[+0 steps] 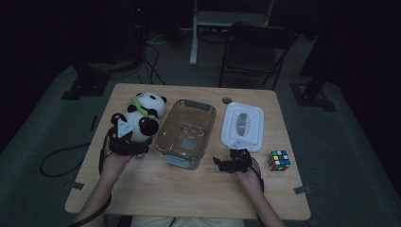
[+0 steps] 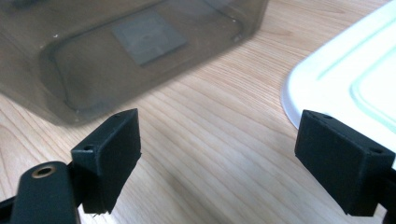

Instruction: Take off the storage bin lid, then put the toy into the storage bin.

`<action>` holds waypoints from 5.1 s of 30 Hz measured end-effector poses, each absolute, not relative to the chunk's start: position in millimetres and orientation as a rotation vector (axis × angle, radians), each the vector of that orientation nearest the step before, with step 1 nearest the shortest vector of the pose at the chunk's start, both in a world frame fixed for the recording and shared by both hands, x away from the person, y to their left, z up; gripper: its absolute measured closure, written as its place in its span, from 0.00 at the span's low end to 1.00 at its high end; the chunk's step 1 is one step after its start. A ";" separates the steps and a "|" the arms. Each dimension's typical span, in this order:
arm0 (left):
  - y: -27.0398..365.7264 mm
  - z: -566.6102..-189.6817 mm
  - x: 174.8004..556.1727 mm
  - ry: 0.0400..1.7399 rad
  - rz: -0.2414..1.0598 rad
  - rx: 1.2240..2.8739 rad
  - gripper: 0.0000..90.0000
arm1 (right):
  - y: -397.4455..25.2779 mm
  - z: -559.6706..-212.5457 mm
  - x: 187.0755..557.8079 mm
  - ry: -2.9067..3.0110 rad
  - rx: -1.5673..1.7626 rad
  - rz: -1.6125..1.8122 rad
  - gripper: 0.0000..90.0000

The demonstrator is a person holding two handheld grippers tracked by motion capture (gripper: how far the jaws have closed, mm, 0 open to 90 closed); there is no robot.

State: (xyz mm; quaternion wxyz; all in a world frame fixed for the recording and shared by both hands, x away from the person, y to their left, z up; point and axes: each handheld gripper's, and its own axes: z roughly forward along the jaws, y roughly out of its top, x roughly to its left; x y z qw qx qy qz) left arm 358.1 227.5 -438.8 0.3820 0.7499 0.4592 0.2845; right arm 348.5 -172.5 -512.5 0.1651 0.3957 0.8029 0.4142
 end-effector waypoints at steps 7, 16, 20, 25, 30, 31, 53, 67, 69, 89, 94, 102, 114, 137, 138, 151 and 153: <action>223.9 -445.8 382.2 1.203 0.667 1.900 0.02 | -184.1 -515.3 345.6 2.271 1.163 1.157 0.16; 216.8 -451.3 399.1 1.231 0.646 1.911 0.05 | -194.8 -520.3 340.3 2.269 1.187 1.154 0.16; 211.8 -453.7 404.9 1.247 0.644 1.917 0.06 | -196.0 -522.2 341.6 2.260 1.193 1.125 0.16; 210.4 -455.9 409.9 1.277 0.678 1.915 0.06 | -194.7 -523.6 342.4 2.267 1.197 1.123 0.16; 212.8 -458.2 415.0 1.301 0.703 1.896 0.11 | -194.3 -524.1 342.9 2.269 1.201 1.121 0.16; 213.7 -458.7 415.5 1.300 0.709 1.894 0.15 | -194.3 -524.1 343.1 2.269 1.203 1.122 0.16; 231.0 -453.4 410.4 1.312 0.735 1.859 0.72 | -187.1 -520.2 345.9 2.289 1.206 1.164 0.16; 245.4 -448.4 376.7 1.298 0.717 1.895 0.75 | -150.3 -510.9 348.0 2.355 1.112 1.222 0.16; 248.9 -448.1 368.4 1.296 0.718 1.895 0.75 | -147.0 -510.0 347.5 2.361 1.095 1.226 0.16; 264.4 -398.3 309.3 1.132 0.644 1.870 0.45 | -156.7 -515.7 347.6 2.350 1.138 1.198 0.16; 271.1 -395.8 341.3 1.226 0.621 1.837 0.41 | -154.8 -516.9 347.5 2.357 1.137 1.195 0.16; 255.9 -419.2 370.0 1.323 0.601 1.871 0.37 | -156.7 -517.7 347.9 2.357 1.140 1.191 0.16; 251.7 -441.0 390.2 1.348 0.551 1.945 0.29 | -153.4 -515.8 347.9 2.359 1.129 1.192 0.16; 261.1 -412.2 385.4 1.350 0.669 1.745 0.78 | -134.2 -509.2 351.3 2.388 1.097 1.261 0.16; 263.3 -408.3 384.9 1.349 0.657 1.725 0.78 | -131.9 -508.9 351.4 2.389 1.092 1.261 0.16; 265.3 -366.7 377.1 1.316 0.744 1.650 0.78 | -100.7 -509.7 357.5 2.412 1.055 1.252 0.16; 265.4 -360.7 376.3 1.317 0.770 1.631 0.78 | -95.4 -509.5 359.6 2.411 1.058 1.259 0.16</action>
